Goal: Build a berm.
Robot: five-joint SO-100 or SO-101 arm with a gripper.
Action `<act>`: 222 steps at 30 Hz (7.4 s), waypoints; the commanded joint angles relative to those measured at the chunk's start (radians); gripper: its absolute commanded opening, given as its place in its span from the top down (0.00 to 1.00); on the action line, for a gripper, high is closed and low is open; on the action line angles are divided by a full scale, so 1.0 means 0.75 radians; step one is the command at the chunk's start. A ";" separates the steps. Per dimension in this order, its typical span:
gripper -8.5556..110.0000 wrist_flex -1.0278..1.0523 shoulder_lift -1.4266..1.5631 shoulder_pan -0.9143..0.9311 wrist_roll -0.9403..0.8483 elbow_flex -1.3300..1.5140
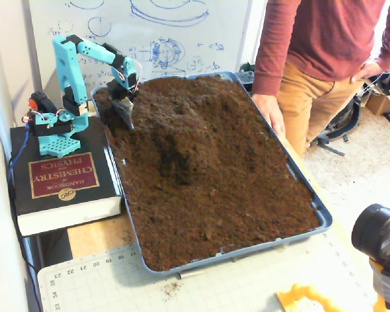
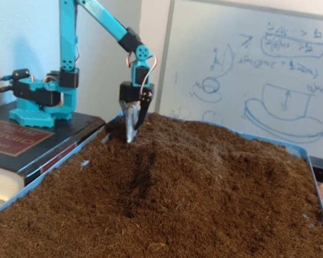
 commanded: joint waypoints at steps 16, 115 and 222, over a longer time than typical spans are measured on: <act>0.93 -0.010 -0.425 0.209 -0.127 -0.675; 0.93 0.025 0.112 0.673 -0.953 -0.121; 0.93 0.295 0.434 0.031 -0.035 -0.020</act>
